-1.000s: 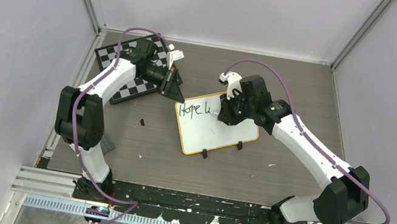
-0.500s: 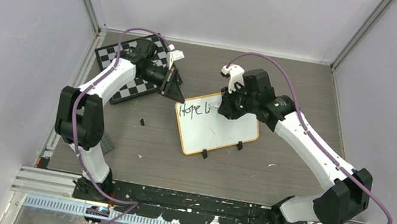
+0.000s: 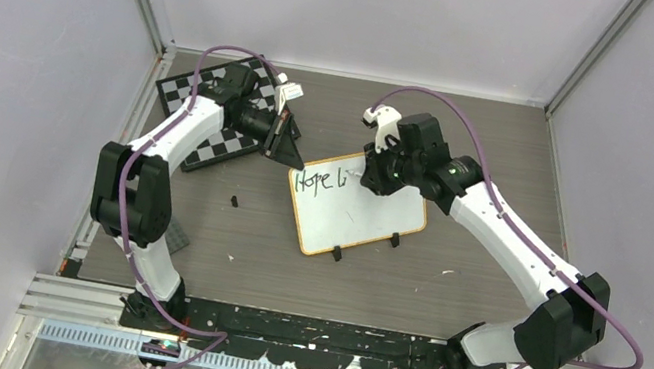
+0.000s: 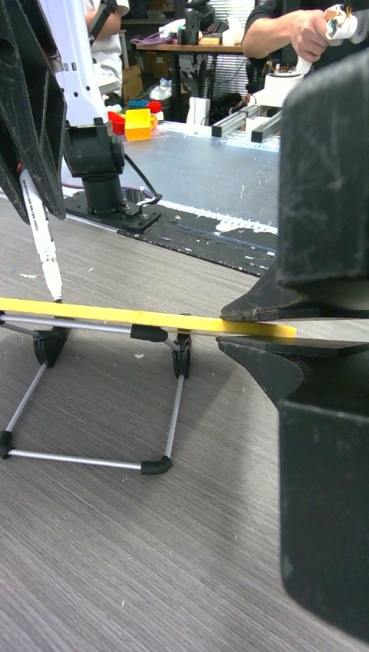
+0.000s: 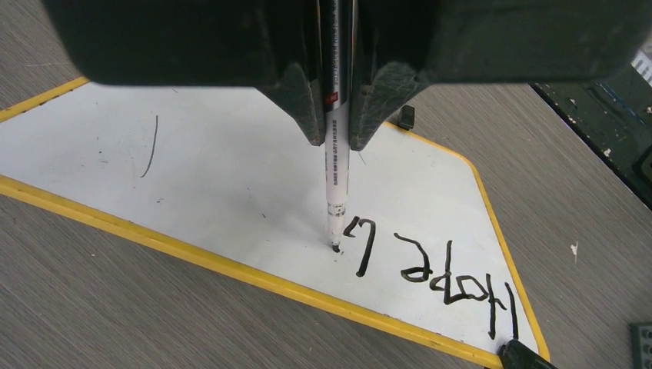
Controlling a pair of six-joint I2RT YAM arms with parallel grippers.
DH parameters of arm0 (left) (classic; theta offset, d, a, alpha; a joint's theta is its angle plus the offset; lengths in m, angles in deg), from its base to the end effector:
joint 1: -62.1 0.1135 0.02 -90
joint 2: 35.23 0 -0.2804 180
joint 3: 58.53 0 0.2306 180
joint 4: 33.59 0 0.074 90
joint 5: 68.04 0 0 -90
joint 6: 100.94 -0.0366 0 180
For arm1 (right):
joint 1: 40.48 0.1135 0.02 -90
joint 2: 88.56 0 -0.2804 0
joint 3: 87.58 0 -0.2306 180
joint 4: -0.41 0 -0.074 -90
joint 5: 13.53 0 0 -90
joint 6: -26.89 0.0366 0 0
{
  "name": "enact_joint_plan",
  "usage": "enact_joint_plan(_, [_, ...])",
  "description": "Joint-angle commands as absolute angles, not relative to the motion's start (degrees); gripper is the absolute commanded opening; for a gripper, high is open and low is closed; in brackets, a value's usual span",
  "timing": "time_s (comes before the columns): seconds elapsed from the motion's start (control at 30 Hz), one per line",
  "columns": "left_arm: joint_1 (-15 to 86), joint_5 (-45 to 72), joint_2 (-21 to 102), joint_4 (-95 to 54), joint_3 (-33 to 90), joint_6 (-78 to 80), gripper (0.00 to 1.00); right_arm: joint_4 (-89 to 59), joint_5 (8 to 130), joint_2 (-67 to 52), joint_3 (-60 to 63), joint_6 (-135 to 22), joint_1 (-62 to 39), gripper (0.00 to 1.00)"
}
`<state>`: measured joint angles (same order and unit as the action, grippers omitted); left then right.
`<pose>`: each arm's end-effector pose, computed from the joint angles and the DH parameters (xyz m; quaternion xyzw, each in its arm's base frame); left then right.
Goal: Write a sentence on the whiteboard
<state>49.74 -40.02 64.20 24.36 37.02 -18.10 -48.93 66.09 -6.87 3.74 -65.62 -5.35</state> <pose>0.3243 -0.1041 0.2941 0.2644 0.7982 -0.5084 0.1858 0.2331 0.1721 0.3449 -0.3285 0.8505 0.1924 0.3629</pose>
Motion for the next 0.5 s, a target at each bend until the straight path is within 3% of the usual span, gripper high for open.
enact_joint_plan(0.0, [48.4,-36.8,65.6,25.3,37.6,-19.7,0.0,-46.6,67.3,-6.7,3.6,-66.4,-5.2,0.0])
enact_joint_plan(0.47, [48.3,-36.9,65.8,25.4,37.9,-19.6,0.0,-48.1,64.5,-10.1,3.5,-66.6,-5.4,0.0])
